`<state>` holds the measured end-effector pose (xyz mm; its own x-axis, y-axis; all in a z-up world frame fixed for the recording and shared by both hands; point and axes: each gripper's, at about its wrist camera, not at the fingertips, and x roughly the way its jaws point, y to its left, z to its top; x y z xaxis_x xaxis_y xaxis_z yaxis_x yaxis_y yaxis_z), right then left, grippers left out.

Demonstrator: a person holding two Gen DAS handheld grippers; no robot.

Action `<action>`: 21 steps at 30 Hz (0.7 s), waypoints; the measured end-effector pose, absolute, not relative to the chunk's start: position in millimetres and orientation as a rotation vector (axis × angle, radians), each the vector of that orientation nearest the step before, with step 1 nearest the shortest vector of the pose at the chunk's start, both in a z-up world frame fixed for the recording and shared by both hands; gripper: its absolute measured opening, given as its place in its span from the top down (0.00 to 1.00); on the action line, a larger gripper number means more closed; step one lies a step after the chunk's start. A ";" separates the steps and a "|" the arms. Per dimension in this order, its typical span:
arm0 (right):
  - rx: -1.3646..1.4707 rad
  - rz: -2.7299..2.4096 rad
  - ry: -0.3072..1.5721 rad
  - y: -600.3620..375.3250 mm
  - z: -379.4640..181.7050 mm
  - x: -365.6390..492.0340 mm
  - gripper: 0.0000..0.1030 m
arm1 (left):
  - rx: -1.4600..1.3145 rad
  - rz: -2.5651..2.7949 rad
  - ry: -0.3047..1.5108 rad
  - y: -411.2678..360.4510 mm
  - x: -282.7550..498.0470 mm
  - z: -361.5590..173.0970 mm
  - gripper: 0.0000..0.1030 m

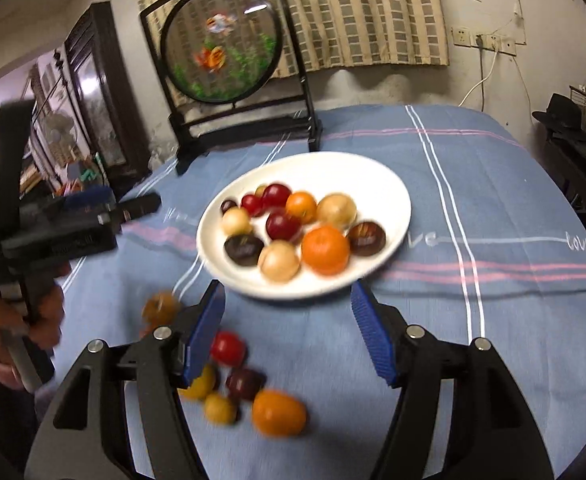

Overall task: Organize fruits
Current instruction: 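Lower both fruits onto the white plate and open both tools, then move the right tool back to the pile and grasp an orange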

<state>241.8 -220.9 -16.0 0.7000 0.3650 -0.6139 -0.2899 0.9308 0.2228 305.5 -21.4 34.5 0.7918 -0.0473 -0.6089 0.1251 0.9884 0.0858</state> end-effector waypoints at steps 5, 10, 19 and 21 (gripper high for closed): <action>0.063 0.368 0.713 -216.3 -20.2 208.6 0.35 | 0.106 -0.097 0.633 -14.7 276.7 39.7 0.04; 0.023 0.373 0.753 -211.0 -32.3 194.2 0.35 | 0.098 -0.096 0.632 -10.8 259.1 38.5 0.04; -0.015 0.385 0.827 -200.8 -58.9 187.8 0.35 | 0.066 -0.091 0.638 -1.0 242.7 39.2 0.04; -0.020 0.386 0.833 -198.4 -62.4 186.9 0.35 | 0.065 -0.090 0.639 -0.4 240.9 39.3 0.04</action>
